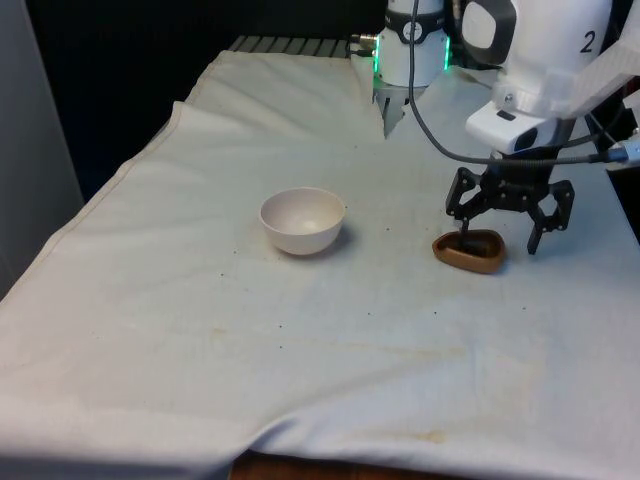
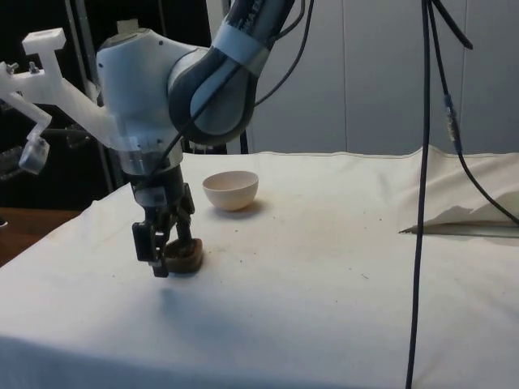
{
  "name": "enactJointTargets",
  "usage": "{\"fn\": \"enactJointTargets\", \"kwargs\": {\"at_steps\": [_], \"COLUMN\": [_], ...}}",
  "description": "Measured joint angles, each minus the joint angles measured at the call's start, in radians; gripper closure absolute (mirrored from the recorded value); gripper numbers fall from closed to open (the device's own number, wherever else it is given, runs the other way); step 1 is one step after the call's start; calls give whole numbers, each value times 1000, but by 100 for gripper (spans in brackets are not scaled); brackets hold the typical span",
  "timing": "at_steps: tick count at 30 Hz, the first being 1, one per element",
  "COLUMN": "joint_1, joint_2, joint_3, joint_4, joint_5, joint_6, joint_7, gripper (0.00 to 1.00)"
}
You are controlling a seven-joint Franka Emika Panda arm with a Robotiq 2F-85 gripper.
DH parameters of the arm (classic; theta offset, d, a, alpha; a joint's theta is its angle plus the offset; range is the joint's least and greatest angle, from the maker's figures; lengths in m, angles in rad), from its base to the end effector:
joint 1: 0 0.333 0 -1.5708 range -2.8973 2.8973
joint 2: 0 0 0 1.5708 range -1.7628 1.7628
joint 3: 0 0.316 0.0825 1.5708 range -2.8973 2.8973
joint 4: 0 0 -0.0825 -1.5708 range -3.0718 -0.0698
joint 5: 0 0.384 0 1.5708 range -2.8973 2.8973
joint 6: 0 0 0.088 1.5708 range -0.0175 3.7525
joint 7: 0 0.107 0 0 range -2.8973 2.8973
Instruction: Pour the coffee beans from the cup into the bowl.
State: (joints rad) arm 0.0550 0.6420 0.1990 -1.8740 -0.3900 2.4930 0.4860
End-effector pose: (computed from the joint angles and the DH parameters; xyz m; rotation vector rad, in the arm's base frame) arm 0.6146 0.1561 0.1719 3.0337 0.0631 0.0676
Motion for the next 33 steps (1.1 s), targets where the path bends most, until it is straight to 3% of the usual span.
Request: {"fn": "enactJointTargets", "kwargs": {"at_steps": [17, 20, 21, 26, 27, 33], "joint_1": [-2, -3, -3, -3, -3, -3], "joint_2": [8, 8, 8, 7, 7, 6], "joint_3": [-14, -15, -16, -16, -16, -16], "joint_4": [-6, -6, -6, -6, -5, -4], "joint_5": [-1, -1, -1, -1, -1, -1], "joint_6": [14, 14, 14, 14, 14, 14], "joint_7": [-5, -7, -7, -8, -8, -8], "gripper": [0, 19, 19, 48, 59, 83]}}
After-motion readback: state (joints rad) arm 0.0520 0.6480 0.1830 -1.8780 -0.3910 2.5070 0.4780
